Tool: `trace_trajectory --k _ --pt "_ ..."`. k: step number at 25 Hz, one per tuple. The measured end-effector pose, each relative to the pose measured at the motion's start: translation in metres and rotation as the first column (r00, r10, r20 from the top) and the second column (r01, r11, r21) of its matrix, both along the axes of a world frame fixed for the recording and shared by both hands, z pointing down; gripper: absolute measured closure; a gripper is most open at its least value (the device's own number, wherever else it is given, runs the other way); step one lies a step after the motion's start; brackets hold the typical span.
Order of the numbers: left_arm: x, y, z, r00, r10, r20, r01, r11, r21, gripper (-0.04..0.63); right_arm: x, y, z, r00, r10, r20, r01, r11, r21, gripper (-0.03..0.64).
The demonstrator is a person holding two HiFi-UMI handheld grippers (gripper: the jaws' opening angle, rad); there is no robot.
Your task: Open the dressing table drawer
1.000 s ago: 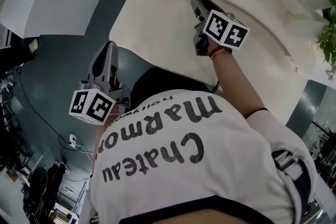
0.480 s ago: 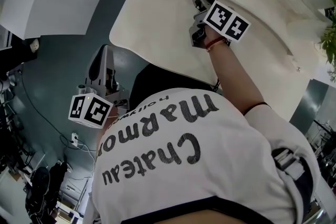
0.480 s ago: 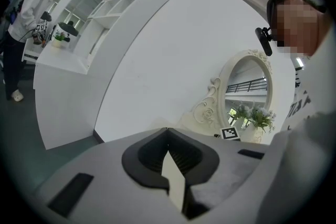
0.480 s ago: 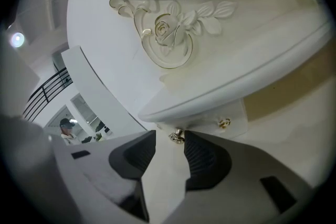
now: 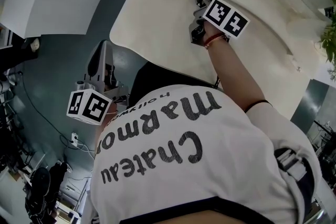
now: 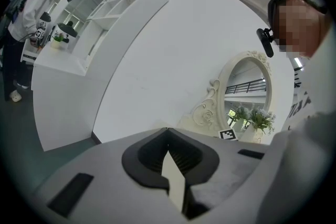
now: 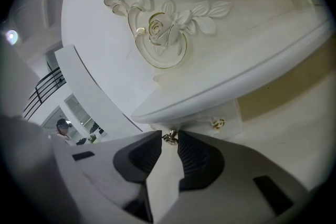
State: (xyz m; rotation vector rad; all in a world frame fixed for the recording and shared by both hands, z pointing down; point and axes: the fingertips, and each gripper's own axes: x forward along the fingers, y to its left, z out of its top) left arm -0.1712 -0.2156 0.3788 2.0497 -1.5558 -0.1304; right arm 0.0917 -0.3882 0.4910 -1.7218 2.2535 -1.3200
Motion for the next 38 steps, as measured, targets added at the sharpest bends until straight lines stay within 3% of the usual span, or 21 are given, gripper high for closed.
trace_trajectory --k 14,38 --pt "0.005 0.003 0.010 1.000 0.015 -0.026 -0.015 1.000 -0.014 0.572 -0.002 0.007 0.001 0.999 0.030 0.025 -0.030 0.999 -0.023 0.512" --pt "0.005 0.009 0.011 0.997 0.019 -0.072 -0.020 1.000 -0.014 0.572 -0.010 0.022 0.004 1.000 -0.018 0.018 0.019 0.998 -0.063 0.512"
